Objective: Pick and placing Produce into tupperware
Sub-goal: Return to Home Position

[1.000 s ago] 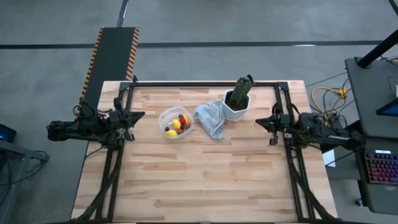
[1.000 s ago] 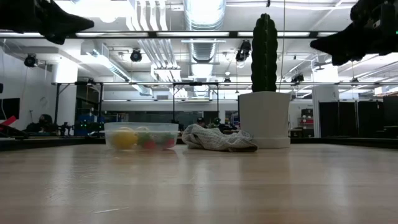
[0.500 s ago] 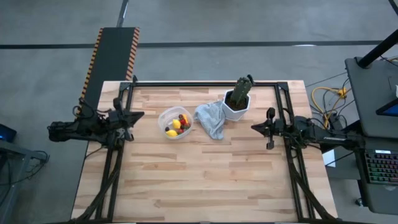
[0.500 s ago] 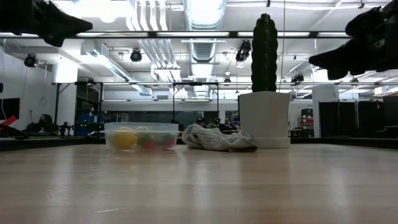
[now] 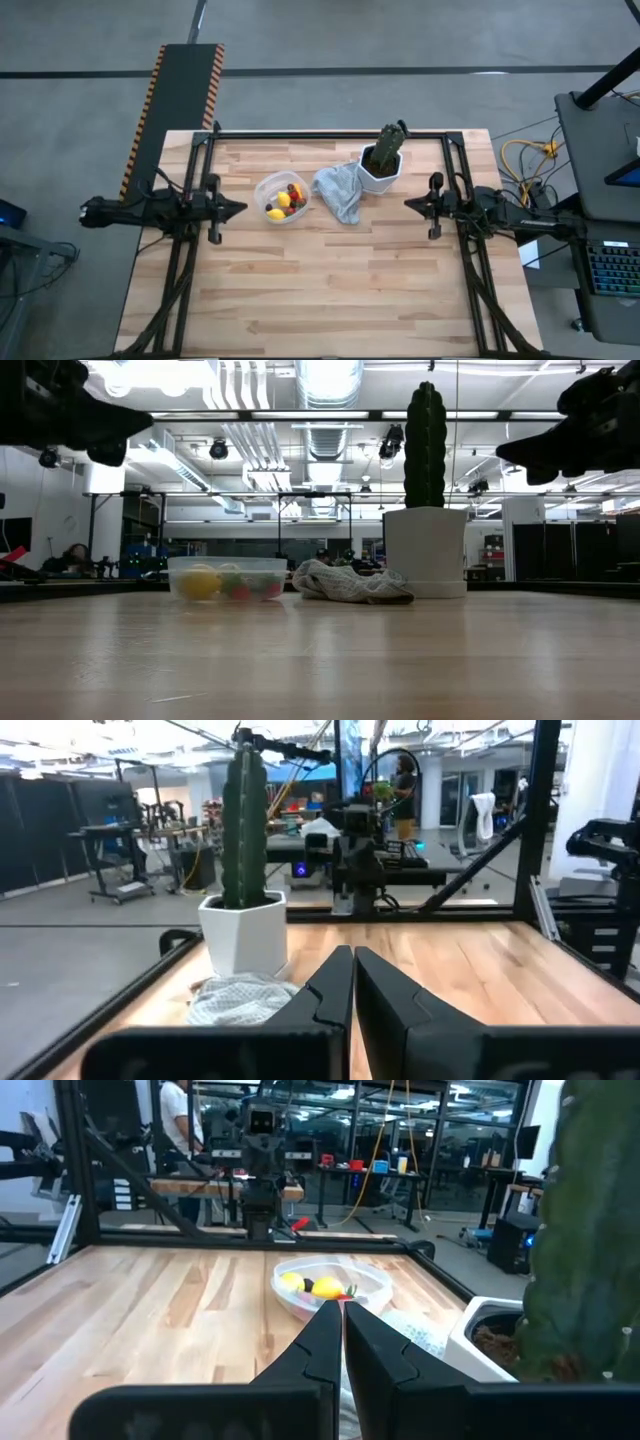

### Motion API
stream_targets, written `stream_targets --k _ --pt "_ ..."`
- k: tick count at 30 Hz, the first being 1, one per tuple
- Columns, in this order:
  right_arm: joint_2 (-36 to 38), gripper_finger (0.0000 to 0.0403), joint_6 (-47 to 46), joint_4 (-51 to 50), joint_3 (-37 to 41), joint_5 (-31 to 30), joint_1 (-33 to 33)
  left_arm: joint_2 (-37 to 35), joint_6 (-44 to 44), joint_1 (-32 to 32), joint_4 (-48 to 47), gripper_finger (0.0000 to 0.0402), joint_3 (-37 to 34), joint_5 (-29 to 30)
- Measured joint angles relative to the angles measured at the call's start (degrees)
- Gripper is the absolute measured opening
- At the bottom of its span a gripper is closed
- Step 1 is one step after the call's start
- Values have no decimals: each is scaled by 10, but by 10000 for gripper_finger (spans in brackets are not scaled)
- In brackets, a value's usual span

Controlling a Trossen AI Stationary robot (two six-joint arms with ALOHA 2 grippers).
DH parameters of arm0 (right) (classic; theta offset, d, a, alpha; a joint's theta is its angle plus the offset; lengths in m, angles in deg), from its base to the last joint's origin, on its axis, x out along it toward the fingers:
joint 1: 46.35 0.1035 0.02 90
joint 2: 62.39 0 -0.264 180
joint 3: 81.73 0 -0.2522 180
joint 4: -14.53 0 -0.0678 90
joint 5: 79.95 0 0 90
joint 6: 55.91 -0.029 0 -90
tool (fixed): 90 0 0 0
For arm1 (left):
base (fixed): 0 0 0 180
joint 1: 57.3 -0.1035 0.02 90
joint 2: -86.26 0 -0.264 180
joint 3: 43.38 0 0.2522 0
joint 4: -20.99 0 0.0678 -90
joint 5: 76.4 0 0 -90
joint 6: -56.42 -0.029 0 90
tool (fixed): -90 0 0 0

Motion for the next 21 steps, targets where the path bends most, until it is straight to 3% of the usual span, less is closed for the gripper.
stream_targets --k 10,21 --pt "0 8 -3 -1 0 -8 0 -3 15 -1 19 0 -52 -29" --pt "0 9 -3 -17 0 -8 0 -2 20 -1 22 0 -57 -33"
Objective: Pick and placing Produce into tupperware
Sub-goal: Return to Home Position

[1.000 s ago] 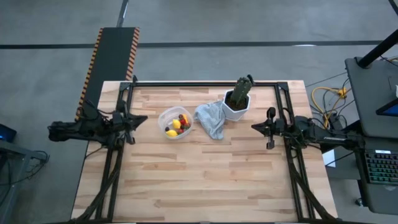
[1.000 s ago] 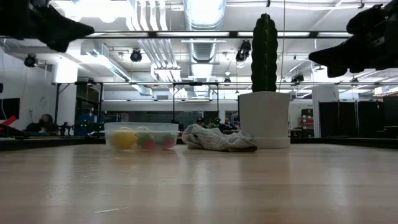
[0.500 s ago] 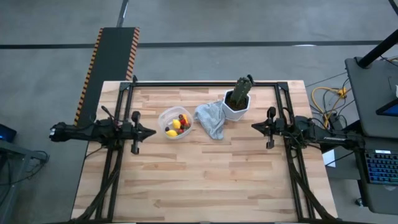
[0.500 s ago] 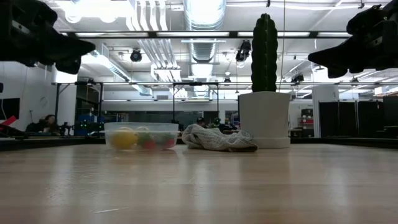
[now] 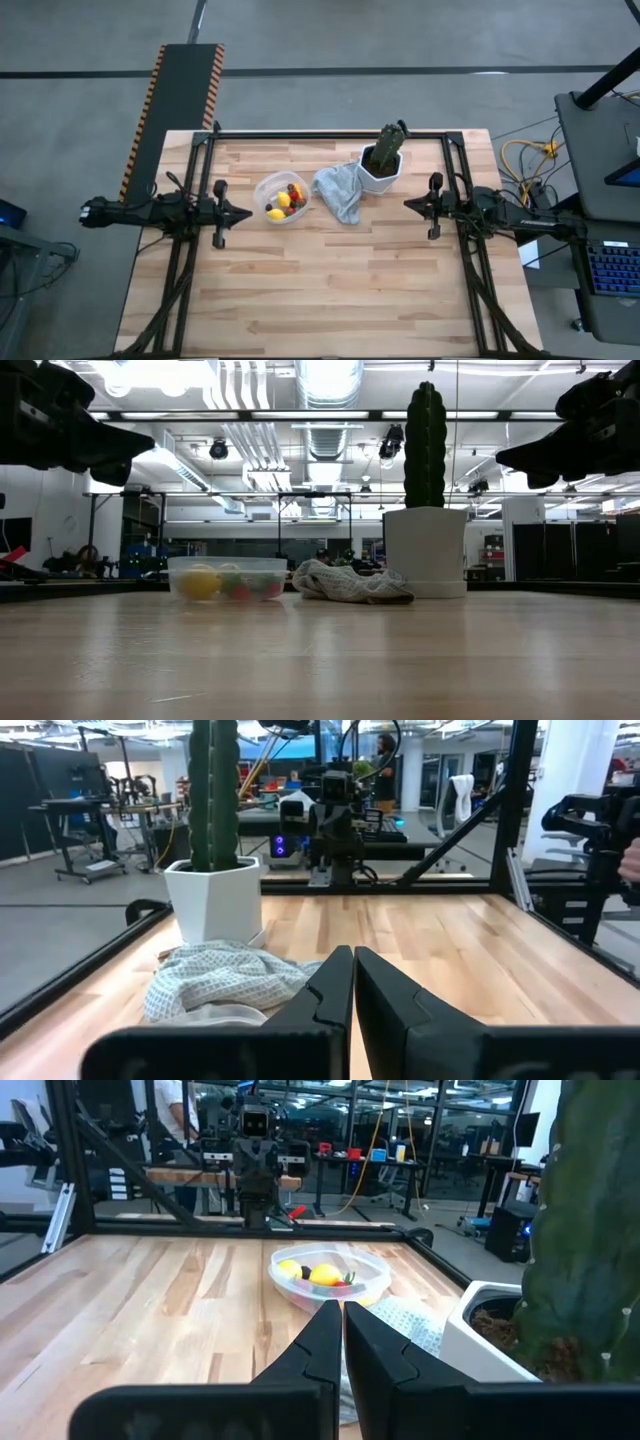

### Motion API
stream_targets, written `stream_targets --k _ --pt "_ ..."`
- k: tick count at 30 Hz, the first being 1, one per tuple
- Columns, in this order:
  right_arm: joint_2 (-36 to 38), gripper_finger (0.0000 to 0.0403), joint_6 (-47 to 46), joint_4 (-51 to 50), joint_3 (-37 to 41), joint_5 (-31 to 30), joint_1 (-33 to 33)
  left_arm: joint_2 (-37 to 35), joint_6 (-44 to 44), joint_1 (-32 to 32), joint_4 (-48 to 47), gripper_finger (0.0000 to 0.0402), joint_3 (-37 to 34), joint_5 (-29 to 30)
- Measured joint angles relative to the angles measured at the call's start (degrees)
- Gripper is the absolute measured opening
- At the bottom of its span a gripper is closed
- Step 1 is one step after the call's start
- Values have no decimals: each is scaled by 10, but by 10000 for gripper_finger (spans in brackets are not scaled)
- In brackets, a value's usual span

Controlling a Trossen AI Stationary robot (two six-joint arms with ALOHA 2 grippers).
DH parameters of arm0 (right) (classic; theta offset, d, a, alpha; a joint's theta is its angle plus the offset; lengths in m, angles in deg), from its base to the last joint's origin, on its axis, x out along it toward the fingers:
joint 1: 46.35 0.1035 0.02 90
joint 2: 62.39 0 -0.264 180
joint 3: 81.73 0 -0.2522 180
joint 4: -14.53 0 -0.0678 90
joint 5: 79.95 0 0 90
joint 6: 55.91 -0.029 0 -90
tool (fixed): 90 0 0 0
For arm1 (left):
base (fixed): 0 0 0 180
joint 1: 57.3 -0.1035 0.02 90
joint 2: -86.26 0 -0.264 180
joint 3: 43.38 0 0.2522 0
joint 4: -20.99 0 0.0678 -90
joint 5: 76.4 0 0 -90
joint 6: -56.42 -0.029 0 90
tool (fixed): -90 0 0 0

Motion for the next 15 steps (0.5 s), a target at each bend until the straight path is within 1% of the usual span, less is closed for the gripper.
stream_targets --k 15 --pt "0 9 15 0 0 -1 0 5 -5 0 2 0 -2 -13"
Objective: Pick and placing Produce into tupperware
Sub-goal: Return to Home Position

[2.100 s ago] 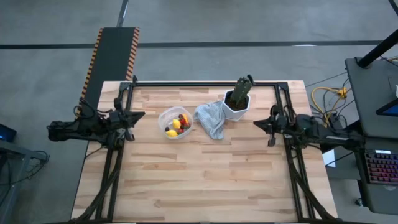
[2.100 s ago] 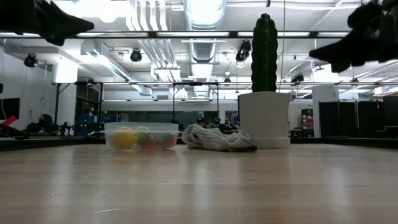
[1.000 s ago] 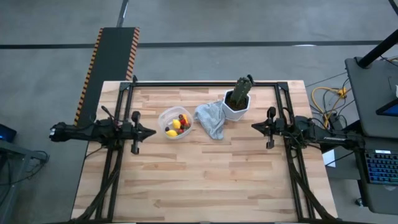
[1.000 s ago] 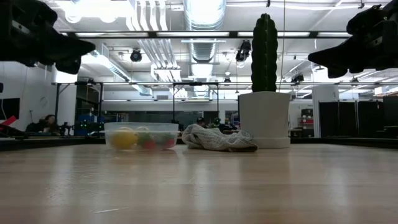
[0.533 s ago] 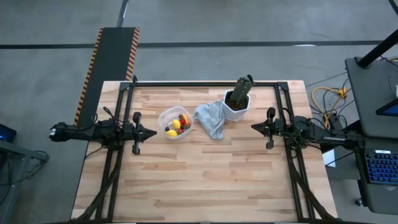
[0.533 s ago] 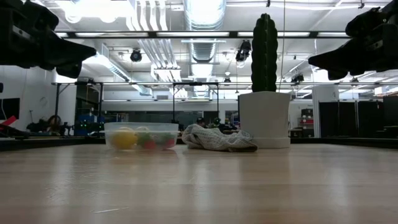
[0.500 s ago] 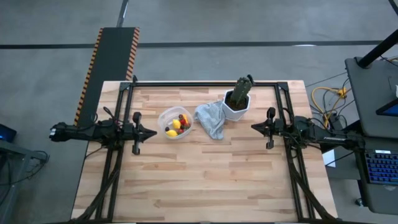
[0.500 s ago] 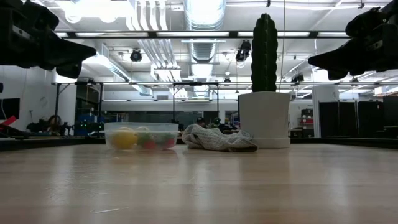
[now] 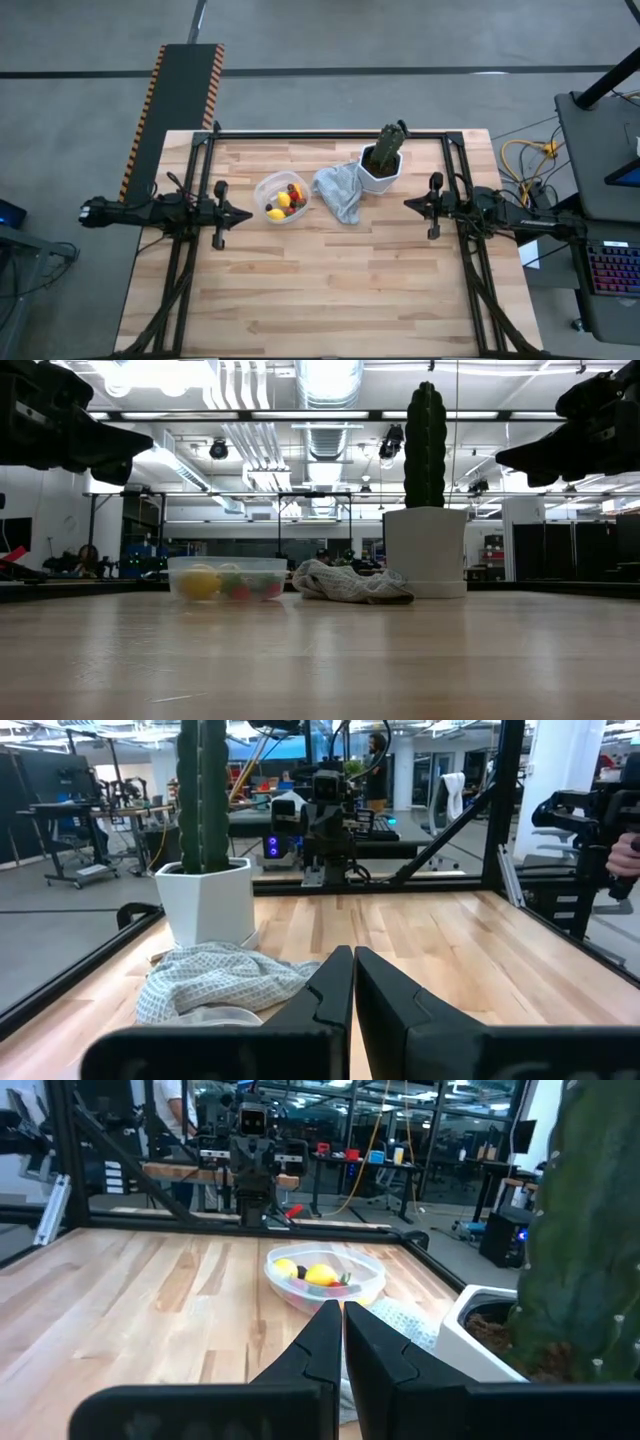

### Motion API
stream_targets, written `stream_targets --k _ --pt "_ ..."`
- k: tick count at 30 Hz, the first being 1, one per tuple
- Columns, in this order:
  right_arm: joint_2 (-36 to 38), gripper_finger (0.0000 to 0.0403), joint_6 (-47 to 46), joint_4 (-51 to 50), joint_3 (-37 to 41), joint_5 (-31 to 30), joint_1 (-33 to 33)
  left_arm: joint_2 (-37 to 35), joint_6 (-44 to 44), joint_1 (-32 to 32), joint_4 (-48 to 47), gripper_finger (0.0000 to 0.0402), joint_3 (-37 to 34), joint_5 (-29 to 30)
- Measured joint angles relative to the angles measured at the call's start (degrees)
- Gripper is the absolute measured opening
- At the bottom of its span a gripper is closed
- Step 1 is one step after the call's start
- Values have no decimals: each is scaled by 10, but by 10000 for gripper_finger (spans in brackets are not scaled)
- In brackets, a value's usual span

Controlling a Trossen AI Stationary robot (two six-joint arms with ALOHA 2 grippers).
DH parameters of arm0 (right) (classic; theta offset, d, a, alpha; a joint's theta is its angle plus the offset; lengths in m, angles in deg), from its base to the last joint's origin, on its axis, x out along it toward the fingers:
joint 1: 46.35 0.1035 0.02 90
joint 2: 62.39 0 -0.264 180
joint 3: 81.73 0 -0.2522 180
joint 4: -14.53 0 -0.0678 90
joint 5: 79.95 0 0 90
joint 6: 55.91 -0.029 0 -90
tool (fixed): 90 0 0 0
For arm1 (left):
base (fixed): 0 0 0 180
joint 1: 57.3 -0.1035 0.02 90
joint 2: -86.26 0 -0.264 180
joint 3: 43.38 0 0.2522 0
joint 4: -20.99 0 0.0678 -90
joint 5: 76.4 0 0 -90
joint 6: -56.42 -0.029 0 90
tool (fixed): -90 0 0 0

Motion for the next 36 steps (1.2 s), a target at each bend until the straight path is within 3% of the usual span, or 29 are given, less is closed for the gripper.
stream_targets --k 36 --pt "0 9 0 0 0 -3 0 26 0 0 24 0 -2 0"
